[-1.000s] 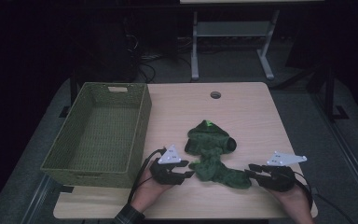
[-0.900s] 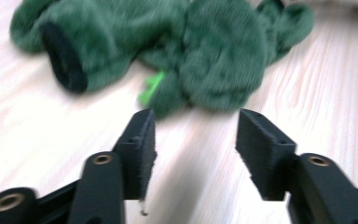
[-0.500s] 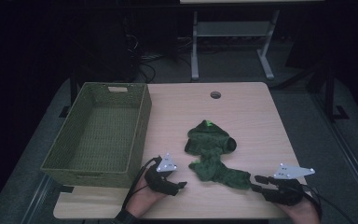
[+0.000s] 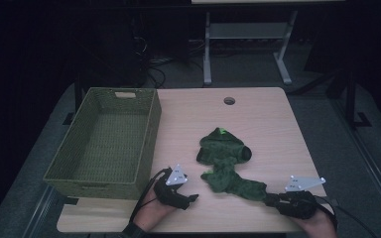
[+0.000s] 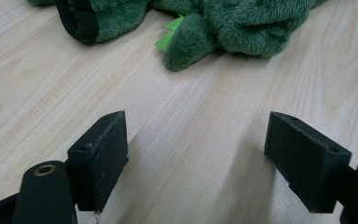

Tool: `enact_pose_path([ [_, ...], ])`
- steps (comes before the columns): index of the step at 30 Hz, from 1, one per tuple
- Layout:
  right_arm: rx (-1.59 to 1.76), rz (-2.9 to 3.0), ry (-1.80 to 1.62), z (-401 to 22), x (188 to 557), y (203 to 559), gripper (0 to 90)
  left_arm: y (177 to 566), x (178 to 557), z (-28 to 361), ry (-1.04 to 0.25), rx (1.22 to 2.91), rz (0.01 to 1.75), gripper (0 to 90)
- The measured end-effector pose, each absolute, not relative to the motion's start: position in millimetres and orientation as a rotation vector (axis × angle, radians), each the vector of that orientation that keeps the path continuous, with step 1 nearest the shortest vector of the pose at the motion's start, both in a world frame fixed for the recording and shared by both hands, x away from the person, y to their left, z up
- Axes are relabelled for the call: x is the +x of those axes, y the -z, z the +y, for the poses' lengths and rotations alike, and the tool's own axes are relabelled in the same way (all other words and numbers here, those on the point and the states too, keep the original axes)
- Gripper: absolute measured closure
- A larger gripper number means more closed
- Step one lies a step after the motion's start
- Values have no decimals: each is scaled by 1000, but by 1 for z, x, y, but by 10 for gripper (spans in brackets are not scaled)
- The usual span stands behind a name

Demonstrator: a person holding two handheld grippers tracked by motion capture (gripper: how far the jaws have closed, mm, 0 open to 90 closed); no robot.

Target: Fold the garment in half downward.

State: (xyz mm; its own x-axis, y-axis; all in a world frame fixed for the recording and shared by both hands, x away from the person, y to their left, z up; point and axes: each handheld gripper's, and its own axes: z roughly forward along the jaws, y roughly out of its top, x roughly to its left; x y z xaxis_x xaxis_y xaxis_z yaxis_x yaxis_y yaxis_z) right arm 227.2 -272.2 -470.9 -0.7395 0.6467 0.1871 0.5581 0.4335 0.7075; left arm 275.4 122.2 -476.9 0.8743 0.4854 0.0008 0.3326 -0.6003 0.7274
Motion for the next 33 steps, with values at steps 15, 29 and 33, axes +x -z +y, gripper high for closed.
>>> enact_pose_path([
  [15,923,2513,-1283,-265,235,452,859,477,275,122,-251,2265,593,208],
  [29,694,2517,-1395,-239,249,426,864,477,276,122,-245,2265,587,208],
  [33,641,2538,-1408,-227,254,420,863,477,276,122,-244,2261,589,208],
])
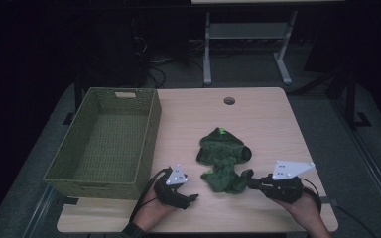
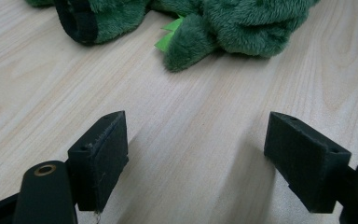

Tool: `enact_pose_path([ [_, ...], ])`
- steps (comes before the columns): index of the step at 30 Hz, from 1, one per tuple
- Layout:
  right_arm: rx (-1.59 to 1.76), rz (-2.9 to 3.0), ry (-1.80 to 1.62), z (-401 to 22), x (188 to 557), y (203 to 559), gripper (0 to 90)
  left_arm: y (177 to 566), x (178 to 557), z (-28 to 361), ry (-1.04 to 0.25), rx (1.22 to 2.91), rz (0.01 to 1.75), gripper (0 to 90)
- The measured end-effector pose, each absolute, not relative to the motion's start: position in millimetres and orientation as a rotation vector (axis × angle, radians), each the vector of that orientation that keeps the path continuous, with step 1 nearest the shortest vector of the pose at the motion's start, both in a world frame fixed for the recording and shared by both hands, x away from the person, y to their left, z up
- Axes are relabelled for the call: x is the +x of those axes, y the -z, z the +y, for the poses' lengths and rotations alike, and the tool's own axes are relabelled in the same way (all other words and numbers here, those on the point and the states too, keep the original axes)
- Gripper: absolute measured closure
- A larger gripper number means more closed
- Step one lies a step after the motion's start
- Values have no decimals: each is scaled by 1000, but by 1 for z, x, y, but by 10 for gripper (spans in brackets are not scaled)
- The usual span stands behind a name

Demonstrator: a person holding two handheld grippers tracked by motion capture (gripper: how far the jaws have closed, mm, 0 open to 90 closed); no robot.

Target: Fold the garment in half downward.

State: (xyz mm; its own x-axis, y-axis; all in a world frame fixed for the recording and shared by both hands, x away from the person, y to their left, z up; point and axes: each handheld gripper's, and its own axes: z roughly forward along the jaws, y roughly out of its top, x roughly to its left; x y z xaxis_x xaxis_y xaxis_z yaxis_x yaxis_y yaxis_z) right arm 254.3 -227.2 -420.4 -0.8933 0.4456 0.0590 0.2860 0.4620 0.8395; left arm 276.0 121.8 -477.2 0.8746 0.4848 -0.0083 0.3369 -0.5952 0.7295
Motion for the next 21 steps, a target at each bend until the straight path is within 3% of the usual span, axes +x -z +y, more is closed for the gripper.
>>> enact_pose_path([
  [10,603,2568,-1406,-202,271,418,848,477,276,122,-243,2260,588,208],
  [15,610,2564,-1406,-191,278,419,775,477,276,122,-241,2260,587,208],
  [21,652,2515,-1414,-183,288,419,809,477,277,122,-244,2262,582,208],
])
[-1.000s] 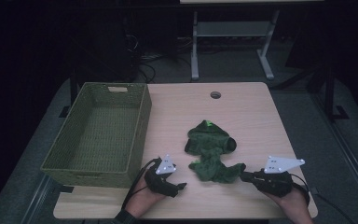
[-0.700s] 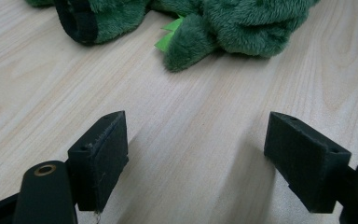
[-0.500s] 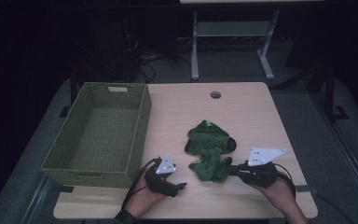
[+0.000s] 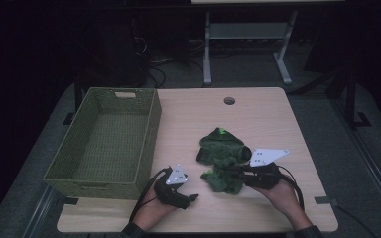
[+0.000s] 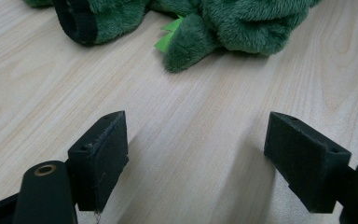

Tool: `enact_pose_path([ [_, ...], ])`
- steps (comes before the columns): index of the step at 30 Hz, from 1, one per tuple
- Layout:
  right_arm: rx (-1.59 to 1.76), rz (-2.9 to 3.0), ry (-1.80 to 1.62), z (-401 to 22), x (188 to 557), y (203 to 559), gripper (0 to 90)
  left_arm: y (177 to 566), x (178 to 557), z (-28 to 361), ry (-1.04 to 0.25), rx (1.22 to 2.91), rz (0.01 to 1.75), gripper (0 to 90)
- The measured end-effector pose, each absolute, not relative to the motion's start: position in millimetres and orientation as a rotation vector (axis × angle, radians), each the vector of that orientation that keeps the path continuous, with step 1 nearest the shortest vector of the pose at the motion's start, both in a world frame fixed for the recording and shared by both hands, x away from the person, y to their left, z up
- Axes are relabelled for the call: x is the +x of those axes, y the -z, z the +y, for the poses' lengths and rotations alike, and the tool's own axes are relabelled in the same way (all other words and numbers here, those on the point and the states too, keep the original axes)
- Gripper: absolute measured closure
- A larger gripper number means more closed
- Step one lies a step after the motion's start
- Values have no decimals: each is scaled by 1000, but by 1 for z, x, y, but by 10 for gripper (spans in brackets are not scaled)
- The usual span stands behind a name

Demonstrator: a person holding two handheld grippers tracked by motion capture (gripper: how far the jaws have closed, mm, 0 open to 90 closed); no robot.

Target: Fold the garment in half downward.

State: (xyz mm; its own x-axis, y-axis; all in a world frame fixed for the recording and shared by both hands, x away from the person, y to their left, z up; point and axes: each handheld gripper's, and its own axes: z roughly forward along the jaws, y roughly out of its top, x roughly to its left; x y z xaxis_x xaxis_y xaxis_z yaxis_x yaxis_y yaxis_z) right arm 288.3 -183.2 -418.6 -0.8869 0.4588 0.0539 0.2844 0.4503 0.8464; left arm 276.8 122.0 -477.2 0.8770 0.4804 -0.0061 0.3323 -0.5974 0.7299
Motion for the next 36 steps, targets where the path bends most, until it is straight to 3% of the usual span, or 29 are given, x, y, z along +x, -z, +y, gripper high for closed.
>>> enact_pose_path([
  [7,700,2559,-1382,-175,304,430,872,477,277,122,-243,2266,579,208],
  [20,728,2720,-1305,-159,304,458,898,477,277,122,-242,2266,581,208],
  [26,701,2637,-1381,-166,299,439,838,477,277,122,-242,2264,582,208],
  [36,822,2513,-1340,-202,310,421,899,477,277,122,-245,2266,579,208],
])
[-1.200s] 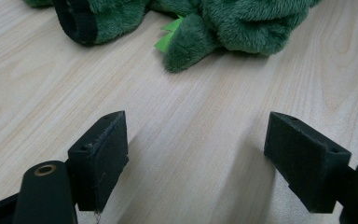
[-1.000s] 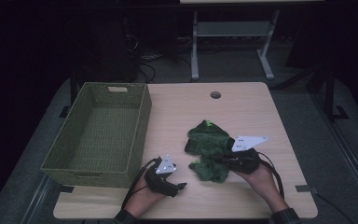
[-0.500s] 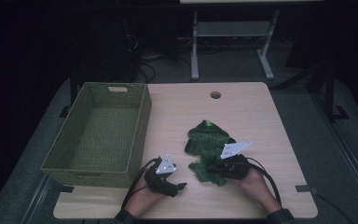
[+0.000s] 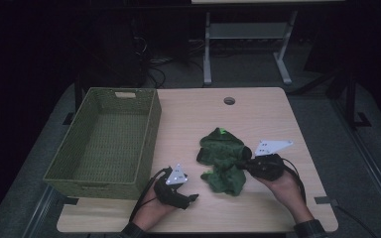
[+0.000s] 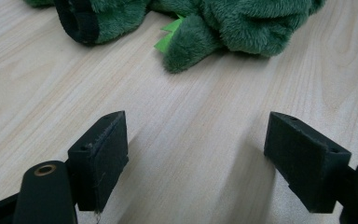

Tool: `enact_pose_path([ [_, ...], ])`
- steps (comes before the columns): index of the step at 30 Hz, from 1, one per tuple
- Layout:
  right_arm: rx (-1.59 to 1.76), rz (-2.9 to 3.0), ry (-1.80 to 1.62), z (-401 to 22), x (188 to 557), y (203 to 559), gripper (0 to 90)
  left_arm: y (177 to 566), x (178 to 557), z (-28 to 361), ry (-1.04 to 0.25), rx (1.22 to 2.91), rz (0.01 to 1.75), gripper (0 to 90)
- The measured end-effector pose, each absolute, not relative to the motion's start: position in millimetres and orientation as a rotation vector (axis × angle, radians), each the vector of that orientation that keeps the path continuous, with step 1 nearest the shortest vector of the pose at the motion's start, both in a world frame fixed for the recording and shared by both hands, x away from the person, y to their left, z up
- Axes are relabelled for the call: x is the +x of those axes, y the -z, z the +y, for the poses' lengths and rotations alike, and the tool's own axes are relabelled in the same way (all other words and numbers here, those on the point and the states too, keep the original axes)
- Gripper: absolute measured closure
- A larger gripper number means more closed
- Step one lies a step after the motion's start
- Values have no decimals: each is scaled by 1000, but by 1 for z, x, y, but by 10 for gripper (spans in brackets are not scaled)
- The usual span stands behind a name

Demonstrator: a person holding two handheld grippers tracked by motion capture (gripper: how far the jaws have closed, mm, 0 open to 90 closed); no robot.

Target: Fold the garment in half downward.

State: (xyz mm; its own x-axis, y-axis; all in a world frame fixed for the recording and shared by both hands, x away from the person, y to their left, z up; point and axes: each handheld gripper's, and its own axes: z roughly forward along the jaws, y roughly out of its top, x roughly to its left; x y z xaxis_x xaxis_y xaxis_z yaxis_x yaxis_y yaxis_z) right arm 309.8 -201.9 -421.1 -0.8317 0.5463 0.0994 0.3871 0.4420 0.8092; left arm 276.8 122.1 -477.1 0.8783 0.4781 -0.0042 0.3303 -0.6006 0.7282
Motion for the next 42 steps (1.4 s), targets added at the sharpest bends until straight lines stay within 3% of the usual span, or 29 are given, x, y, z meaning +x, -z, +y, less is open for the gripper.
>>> enact_pose_path([
  [7,891,2550,-1260,-201,316,434,899,477,277,122,-246,2267,577,208],
  [19,779,2652,-1129,-160,311,453,899,477,277,122,-242,2266,580,208],
  [27,801,2634,-1101,-162,309,459,897,477,277,122,-243,2268,577,208],
  [42,923,2472,-1291,-202,317,423,698,458,287,117,-247,2233,628,251],
])
